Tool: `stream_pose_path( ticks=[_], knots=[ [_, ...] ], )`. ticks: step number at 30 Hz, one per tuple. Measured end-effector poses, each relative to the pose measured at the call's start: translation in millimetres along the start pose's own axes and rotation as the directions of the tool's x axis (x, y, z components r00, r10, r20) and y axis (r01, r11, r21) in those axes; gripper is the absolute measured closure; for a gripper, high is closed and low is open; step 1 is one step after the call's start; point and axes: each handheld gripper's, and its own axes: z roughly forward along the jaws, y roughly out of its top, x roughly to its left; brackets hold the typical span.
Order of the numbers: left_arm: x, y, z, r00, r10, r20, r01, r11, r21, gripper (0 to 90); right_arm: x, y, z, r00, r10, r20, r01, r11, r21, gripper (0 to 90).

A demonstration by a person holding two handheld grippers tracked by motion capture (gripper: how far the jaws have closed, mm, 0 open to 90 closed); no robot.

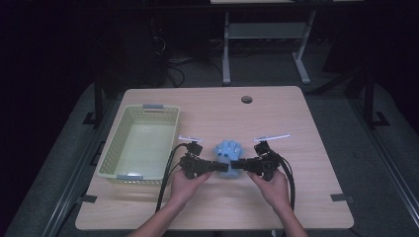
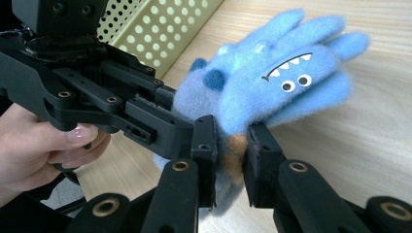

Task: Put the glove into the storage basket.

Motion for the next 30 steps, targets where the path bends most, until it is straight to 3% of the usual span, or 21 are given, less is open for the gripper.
stream_pose_path(
  ticks=[3, 7, 15, 30],
  knots=[
    [-1.9, 0.9, -5.2, 1.0000, 0.006, -0.002, -0.006, 0.9999, -0.008, 69.5, 3.3, 2.3, 0.0, 1.0000, -0.005, -0.003, 0.005, 1.000, 0.003, 76.6],
    [-2.5, 3.8, -15.3, 0.9993, -0.016, 0.034, 0.017, 0.9995, -0.027, 69.6, 9.0, 7.0, -2.5, 0.9997, -0.007, -0.024, 0.007, 1.000, -0.014, 76.6],
    [-6.2, 13.1, -35.5, 0.9996, 0.015, 0.024, -0.014, 0.9987, -0.049, 69.9, 21.3, 22.7, -2.1, 0.9980, -0.033, -0.055, 0.031, 0.999, -0.030, 76.6],
    [-1.3, 19.6, -68.0, 0.9999, 0.005, 0.015, -0.003, 0.9947, -0.103, 70.0, 39.5, 47.8, 11.0, 0.9946, -0.057, -0.086, 0.055, 0.998, -0.029, 76.4]
  ],
)
